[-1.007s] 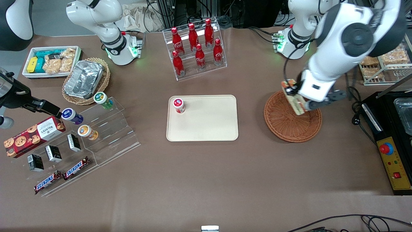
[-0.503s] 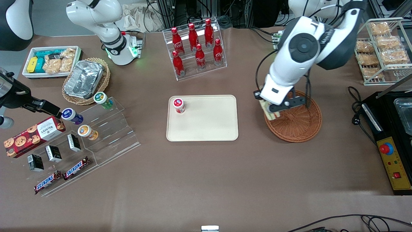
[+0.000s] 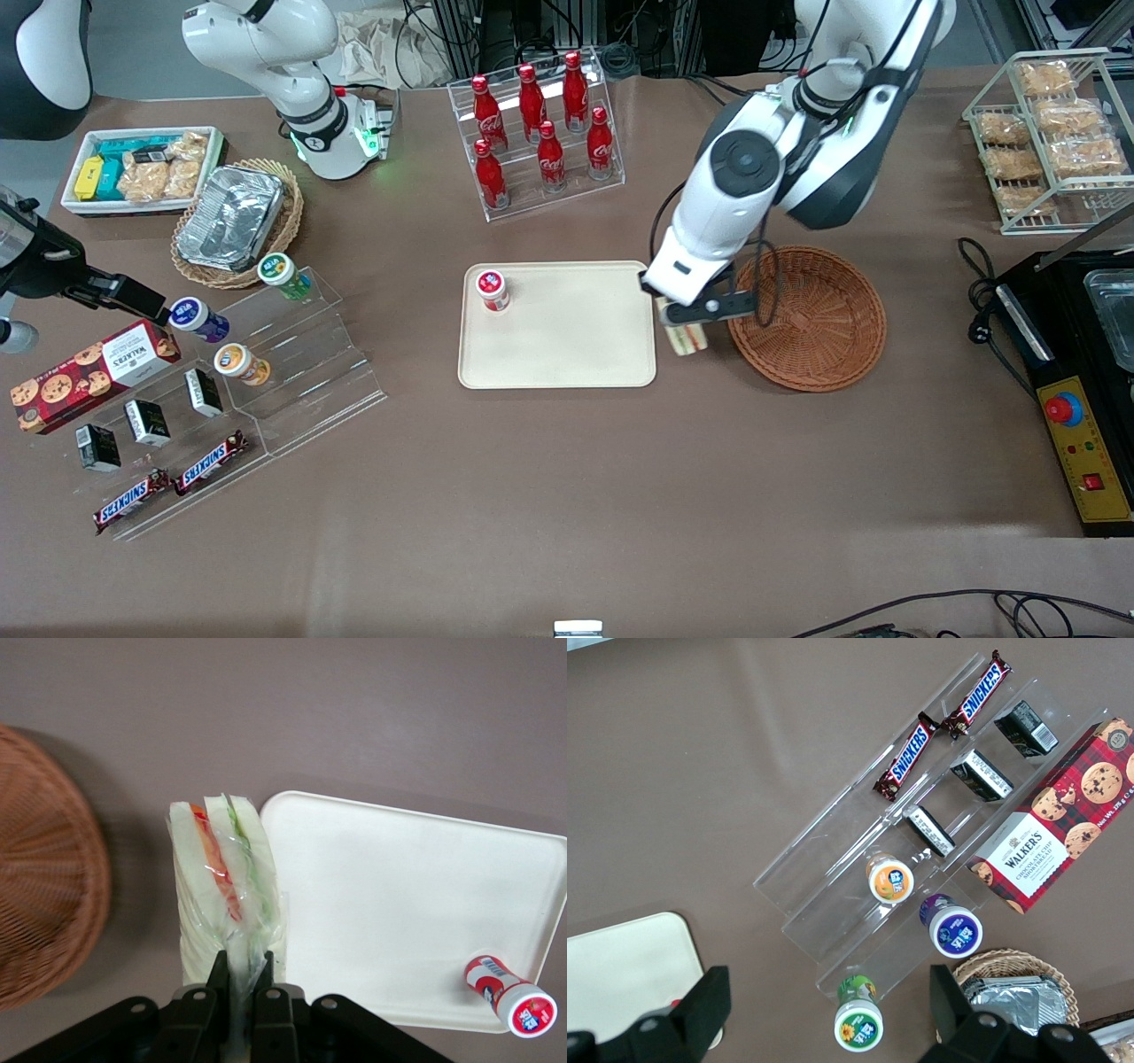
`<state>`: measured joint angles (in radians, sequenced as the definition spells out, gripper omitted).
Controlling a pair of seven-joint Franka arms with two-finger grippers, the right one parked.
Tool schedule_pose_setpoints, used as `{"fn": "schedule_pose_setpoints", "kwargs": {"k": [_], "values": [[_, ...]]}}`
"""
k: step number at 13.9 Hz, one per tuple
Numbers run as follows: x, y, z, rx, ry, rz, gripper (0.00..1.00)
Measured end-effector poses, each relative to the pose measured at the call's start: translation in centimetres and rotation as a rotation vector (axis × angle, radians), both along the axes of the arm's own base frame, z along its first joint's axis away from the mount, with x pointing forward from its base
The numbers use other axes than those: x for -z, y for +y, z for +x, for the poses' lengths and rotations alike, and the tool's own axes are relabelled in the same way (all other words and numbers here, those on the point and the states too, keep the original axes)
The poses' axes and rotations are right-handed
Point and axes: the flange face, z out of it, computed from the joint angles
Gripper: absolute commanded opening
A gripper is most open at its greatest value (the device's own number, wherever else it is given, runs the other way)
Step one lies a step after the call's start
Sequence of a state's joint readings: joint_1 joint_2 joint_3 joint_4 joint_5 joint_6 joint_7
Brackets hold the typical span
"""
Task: Place sandwich from basket to tray
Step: 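Carry the sandwich over the cream tray with the left gripper, then lower the sandwich onto the tray and open the left gripper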
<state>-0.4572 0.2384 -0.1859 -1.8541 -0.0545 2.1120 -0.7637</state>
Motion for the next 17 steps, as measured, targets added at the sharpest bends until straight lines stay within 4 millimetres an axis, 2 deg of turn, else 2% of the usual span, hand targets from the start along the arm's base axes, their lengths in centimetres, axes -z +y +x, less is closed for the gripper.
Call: {"fn": "schedule_pose_setpoints", "kwargs": {"k": [3,6,10,16,17], "values": [[3.6,-2.8,-1.0,0.048,0.004,0.001,0.00],[6.9,-4.5,-2.2,0.099,0.025,0.037,0.00],[10.9,-5.3,-3.1,0.123,0.030,0.042,0.00],[14.2,-6.1,-3.5,0.153,-0.006,0.031,0.00],[14.4,-6.2,-3.6,0.156,-0.008,0.030,0.18]]}}
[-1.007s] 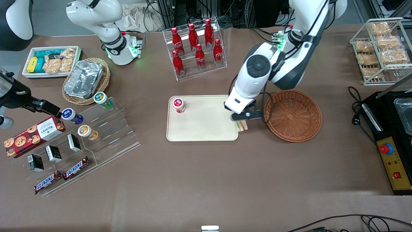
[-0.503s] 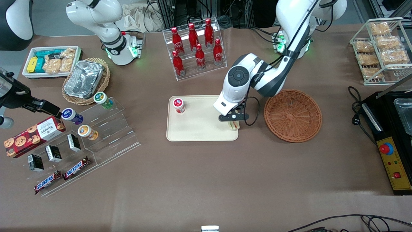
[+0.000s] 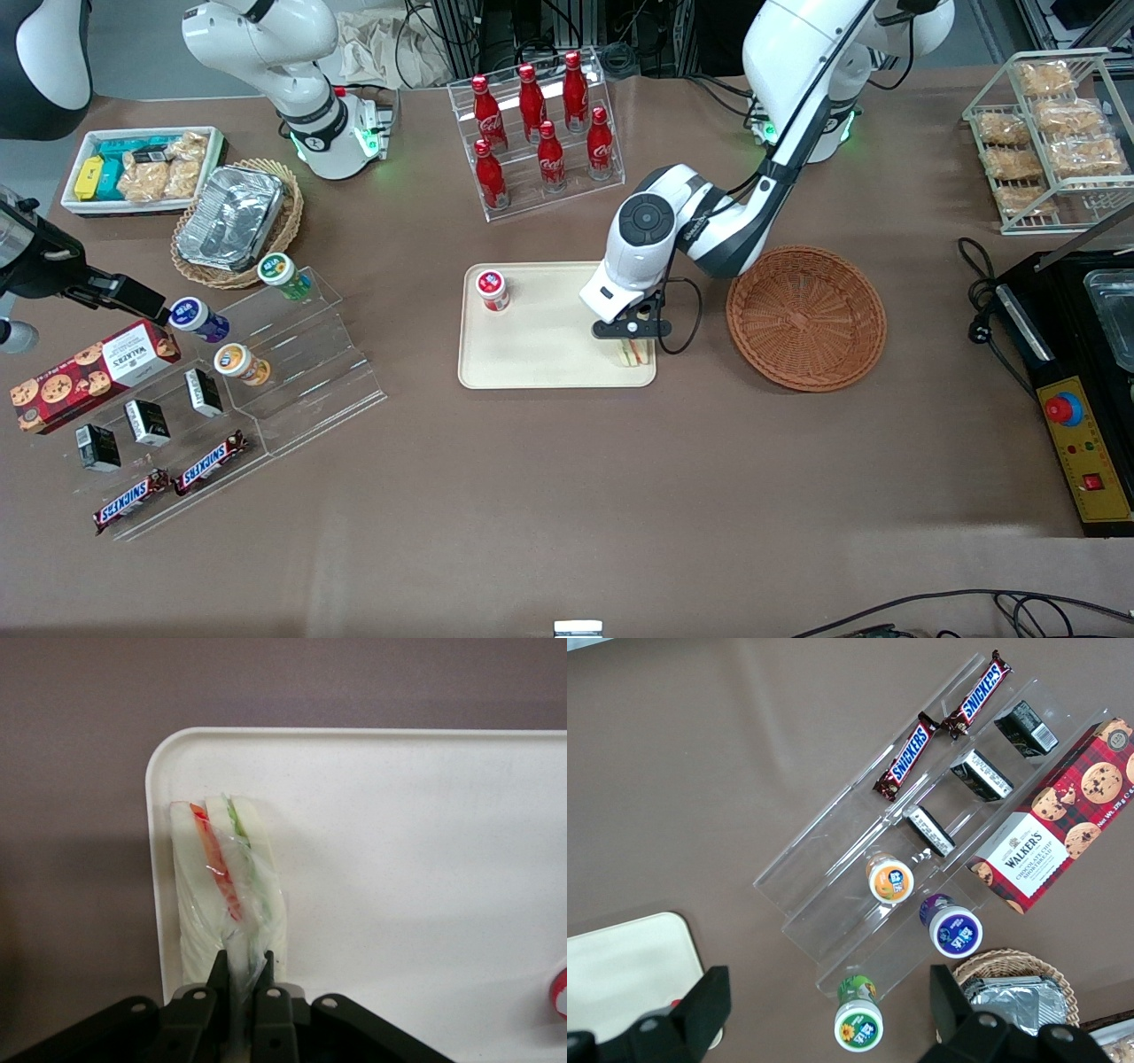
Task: Place sandwich from basket to tray
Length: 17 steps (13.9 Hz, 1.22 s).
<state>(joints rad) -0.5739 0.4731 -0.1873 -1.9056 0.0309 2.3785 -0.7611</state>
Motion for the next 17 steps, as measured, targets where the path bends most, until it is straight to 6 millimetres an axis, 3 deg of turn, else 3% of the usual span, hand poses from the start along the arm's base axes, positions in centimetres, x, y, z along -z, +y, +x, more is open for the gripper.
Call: {"fn": "schedule_pose_setpoints", "kwargs": {"k": [2,3,6,8,14,17], "values": [[0.4,-0.2,-0.1,0.005,0.000,0.000,0.87],[0.4,-0.2,-0.2,0.018,-0.004,0.003,0.99],[0.1,0.1,0.2,0.024,-0.015,0.005,1.00],[-1.8,0.8,1.0,-0.007,-0.032,0.000,1.00],[-13.3,8.0,3.6,-0.132,-0.045,0.058,0.99],[-16.8,12.5,4.7,-0.174,-0.028,0.089,0.99]]}}
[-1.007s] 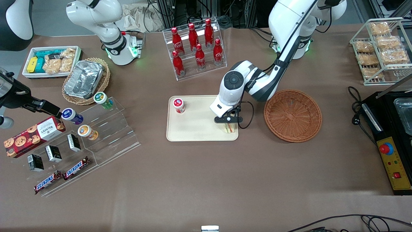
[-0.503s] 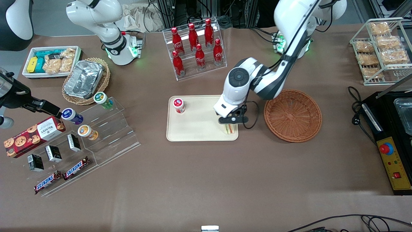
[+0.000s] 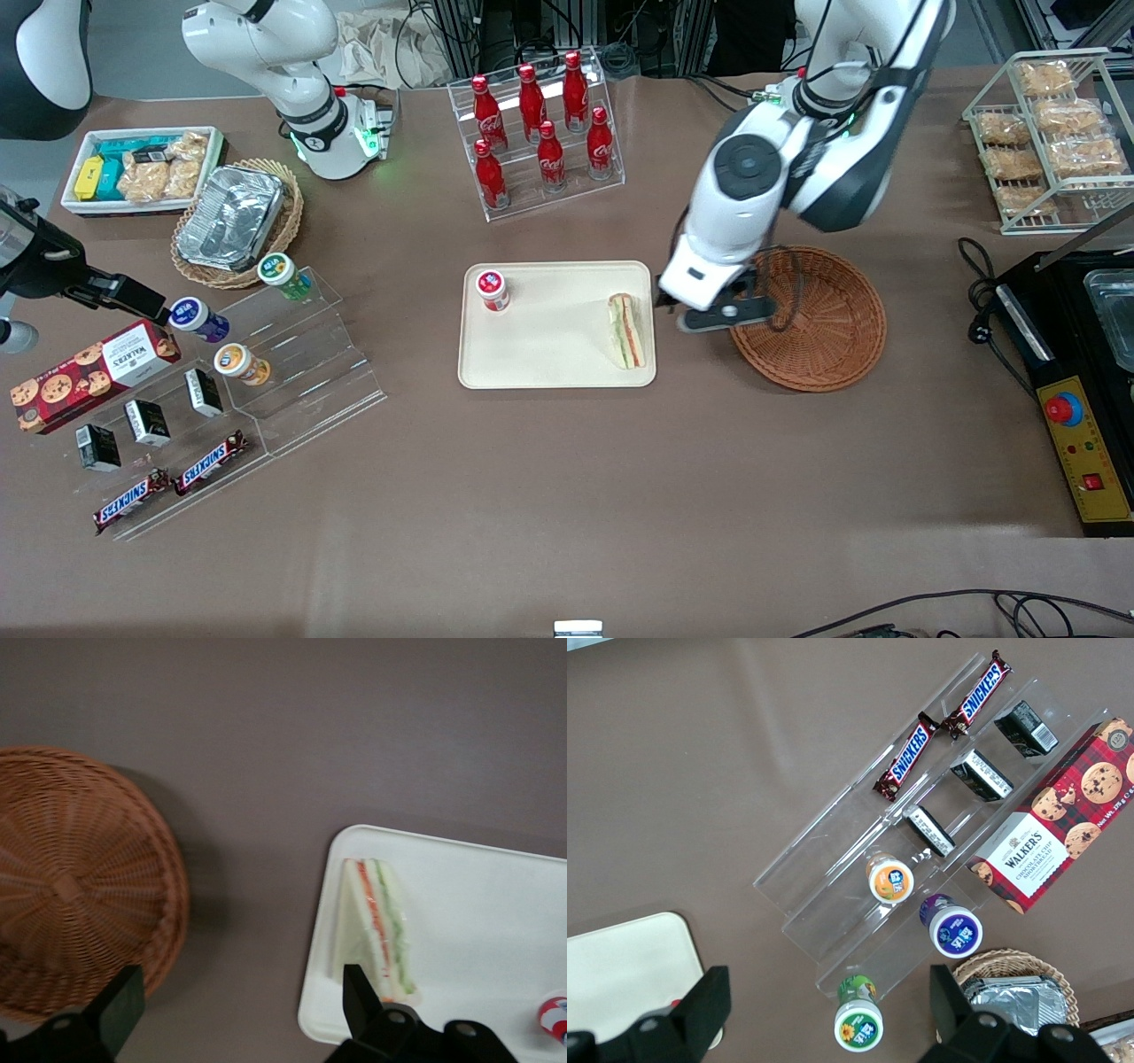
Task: Place sandwich from basket to tray
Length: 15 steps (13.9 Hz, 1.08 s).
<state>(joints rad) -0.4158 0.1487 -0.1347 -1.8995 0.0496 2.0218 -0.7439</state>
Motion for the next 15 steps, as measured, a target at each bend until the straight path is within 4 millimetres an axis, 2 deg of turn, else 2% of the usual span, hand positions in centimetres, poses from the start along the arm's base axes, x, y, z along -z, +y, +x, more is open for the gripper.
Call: {"fn": "schedule_pose_setpoints", "kwargs": {"k": [3,5,8,12,15], "values": [[-2.6,4.2,1.2,0.024,0.015,0.020,0.99],[-4.7,8.0,2.4,0.016,-0.003,0.024,0.99],[-8.1,13.5,3.1,0.021,-0.038,0.056,0.99],[-10.6,18.8,2.7,0.086,-0.018,0.089,0.99],[-12.7,20.7,1.5,0.144,0.001,0.056,0.99]]}}
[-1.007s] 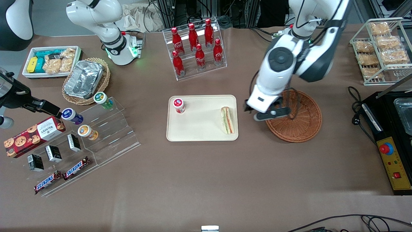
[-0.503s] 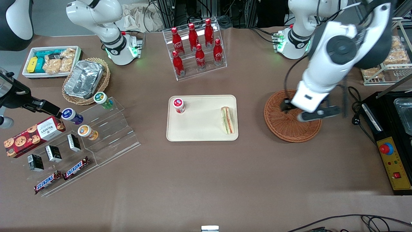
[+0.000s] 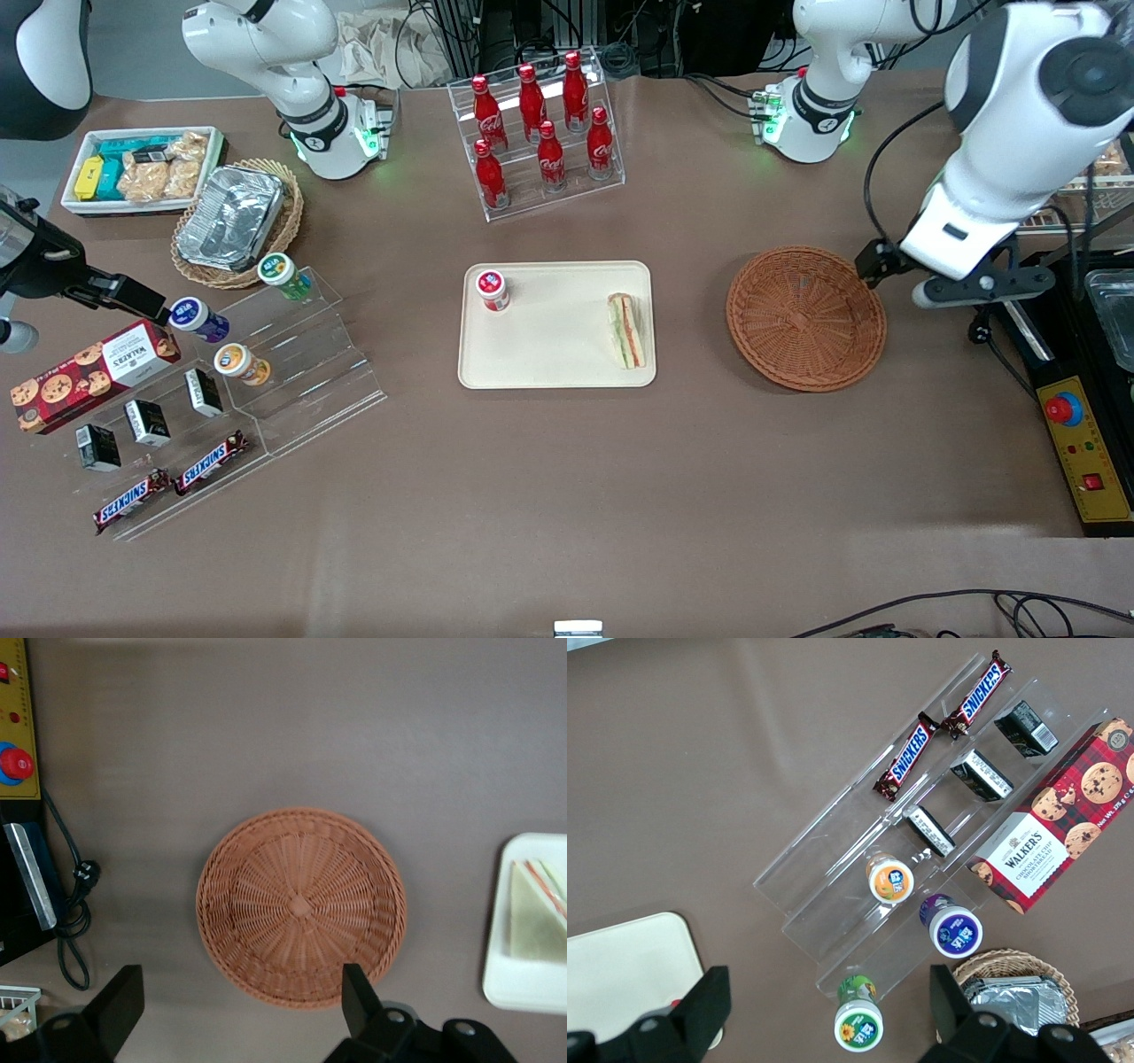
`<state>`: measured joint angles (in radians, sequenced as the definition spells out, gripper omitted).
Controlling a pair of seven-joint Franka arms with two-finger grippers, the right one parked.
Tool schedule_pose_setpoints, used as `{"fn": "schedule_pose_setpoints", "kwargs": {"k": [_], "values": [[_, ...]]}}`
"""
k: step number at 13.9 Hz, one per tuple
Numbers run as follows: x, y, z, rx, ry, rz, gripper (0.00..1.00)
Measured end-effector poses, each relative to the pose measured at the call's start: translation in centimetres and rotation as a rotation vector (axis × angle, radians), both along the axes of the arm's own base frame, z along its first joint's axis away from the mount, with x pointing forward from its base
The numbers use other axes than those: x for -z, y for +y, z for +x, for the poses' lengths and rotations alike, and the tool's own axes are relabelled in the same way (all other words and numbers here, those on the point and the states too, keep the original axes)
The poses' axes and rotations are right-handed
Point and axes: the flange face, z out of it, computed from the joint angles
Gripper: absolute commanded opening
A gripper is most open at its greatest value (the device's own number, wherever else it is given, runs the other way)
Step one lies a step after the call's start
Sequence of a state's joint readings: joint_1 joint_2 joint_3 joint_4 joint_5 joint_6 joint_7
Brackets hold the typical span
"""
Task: Place sandwich from basket to tray
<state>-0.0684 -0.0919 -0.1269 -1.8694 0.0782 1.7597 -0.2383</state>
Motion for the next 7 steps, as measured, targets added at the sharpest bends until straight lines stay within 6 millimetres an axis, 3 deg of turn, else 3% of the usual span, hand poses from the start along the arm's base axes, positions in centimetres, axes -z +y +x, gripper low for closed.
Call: {"fn": "schedule_pose_setpoints", "kwargs": {"k": [3,7], "values": [[-2.2,0.9,-1.6,0.019,0.011,-0.042,0.99],[-4.2,6.0,-2.3,-0.013,0.005,-0.151,0.99]]}}
